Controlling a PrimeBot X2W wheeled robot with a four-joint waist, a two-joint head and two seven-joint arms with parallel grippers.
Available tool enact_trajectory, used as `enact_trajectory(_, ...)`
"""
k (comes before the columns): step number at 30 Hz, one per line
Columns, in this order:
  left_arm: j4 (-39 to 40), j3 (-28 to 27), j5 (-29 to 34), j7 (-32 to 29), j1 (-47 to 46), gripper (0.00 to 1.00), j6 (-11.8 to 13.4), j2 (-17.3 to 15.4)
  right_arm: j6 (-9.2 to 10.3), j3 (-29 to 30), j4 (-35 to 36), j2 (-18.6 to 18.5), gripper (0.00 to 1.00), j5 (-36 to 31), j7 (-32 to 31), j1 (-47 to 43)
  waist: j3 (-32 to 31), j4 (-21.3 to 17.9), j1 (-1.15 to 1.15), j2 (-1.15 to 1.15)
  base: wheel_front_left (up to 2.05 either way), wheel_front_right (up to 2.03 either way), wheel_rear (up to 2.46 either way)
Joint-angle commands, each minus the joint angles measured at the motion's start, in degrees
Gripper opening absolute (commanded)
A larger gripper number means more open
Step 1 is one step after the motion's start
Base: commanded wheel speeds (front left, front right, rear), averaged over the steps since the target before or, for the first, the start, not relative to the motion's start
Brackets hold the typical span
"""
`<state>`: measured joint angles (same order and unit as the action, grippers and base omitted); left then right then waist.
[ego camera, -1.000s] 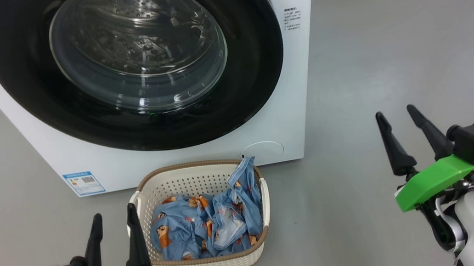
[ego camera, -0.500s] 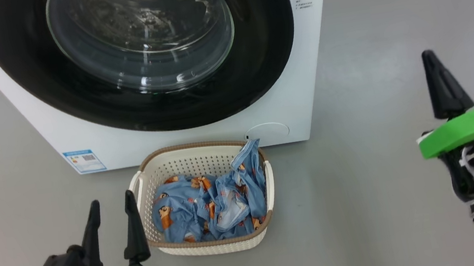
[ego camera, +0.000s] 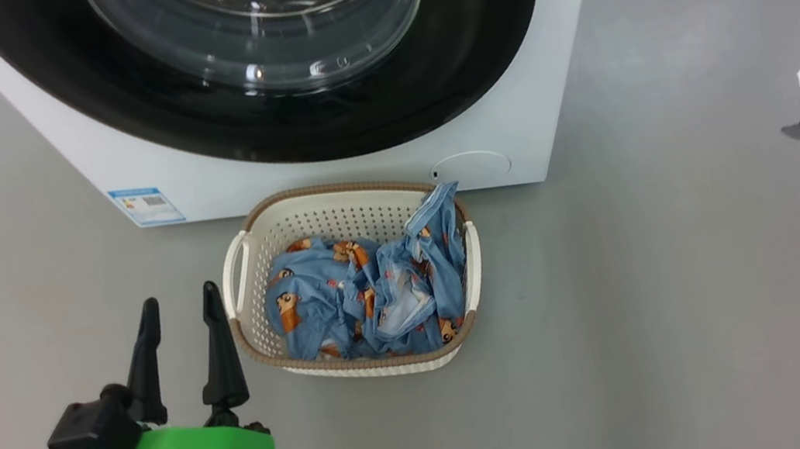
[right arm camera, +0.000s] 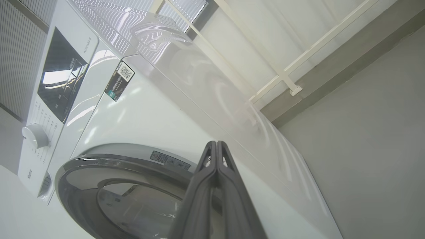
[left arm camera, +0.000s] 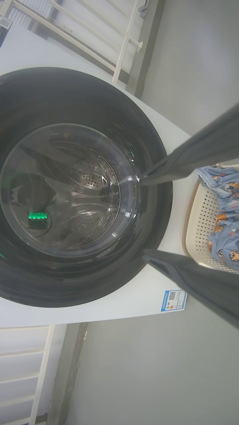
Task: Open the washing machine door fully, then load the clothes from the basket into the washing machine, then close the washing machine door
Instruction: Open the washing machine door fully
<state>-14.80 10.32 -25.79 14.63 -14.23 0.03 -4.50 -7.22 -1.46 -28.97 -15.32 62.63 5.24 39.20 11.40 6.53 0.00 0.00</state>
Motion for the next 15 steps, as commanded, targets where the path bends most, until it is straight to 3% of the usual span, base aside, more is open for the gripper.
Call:
enact_trajectory(1,1.8,-2.1,0.5,0.4,-2.4,1.00,-0.3,-0.9,-0.26,-0.3,0.7,-1.0,0.00,2.7,-1.7,2.4,1.6,1.2,0.00,0.00,0.00,0.00,0.00)
enact_trajectory(6,2.2,-2.5,0.8,0.4,-3.2,1.00,-0.9,-0.5,-0.26,0.7,-2.1,-1.9,0.00,10.6,-7.9,7.2,3.5,2.0,0.00,0.00,0.00,0.00,0.00)
enact_trajectory(15,3.5,-2.4,1.2,0.4,-4.6,1.00,-2.4,0.5,-0.26,0.9,-6.4,-3.5,0.00,19.1,-17.9,14.4,6.7,3.9,0.00,0.00,0.00,0.00,0.00)
